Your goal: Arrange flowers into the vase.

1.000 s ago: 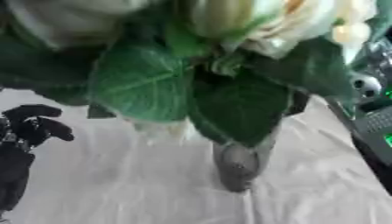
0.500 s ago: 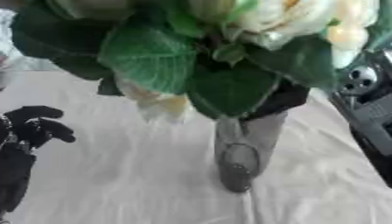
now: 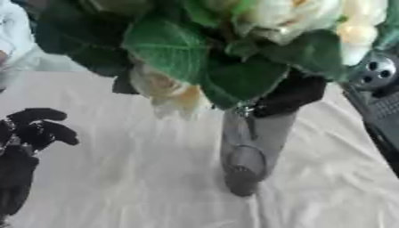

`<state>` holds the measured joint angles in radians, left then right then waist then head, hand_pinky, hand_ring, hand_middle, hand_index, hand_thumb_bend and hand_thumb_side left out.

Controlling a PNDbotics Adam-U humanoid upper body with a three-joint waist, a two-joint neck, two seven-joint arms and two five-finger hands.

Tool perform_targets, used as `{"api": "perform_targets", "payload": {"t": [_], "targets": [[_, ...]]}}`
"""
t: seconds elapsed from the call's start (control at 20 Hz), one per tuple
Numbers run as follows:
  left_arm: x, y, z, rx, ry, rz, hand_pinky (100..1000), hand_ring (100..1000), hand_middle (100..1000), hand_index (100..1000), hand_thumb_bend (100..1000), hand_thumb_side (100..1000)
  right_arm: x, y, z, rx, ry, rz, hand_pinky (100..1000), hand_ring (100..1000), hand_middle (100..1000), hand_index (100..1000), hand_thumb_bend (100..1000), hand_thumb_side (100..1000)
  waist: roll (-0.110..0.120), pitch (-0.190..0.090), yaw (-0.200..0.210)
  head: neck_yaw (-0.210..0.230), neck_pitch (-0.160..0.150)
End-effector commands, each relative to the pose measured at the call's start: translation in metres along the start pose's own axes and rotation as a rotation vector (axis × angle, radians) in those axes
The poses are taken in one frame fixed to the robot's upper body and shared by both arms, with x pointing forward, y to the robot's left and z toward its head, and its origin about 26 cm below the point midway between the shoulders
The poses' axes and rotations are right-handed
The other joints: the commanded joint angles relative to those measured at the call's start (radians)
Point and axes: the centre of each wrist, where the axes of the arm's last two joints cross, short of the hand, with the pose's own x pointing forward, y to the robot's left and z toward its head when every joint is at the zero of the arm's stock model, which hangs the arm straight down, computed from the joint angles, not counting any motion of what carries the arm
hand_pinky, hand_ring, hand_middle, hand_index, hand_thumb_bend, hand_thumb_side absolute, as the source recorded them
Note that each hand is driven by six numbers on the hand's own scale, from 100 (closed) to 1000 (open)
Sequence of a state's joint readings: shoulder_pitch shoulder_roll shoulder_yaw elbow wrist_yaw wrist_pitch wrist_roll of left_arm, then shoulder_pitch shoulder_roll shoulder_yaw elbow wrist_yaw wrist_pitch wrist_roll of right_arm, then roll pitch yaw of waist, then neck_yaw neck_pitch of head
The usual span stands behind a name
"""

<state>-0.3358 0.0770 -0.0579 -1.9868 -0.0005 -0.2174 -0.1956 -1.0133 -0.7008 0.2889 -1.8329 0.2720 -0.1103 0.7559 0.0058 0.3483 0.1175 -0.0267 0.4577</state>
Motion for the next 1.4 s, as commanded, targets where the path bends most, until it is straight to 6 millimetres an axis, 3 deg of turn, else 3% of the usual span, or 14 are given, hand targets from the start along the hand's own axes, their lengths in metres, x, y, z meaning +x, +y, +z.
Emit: {"api": "perform_targets", "payload": {"t": [0.05,0.8,1.4], "targets": [[0.004,-0.001,-0.003,-0.015,-0.020,-0.005,585,609,677,780,112,1000,0.000,-0.015,0.008,-0.026,0.005,0.007,795,829,718,865,100,1000,-0.016,-0.005,0.002,0.004,0.004],[0.004,-0.002,-0.004,-0.029,-0.021,-0.002,585,612,679,780,111,1000,-0.027,-0.024,0.015,-0.130,0.037,-0.220,841,805,670,862,100,1000,-0.012,0.000,0.006,0.005,0.001],[0.004,-0.002,-0.003,-0.033,-0.019,-0.002,585,614,681,780,111,1000,-0.039,-0.020,0.026,-0.136,0.096,-0.244,843,813,679,859,100,1000,-0.009,0.002,0.002,0.008,0.000]]}}
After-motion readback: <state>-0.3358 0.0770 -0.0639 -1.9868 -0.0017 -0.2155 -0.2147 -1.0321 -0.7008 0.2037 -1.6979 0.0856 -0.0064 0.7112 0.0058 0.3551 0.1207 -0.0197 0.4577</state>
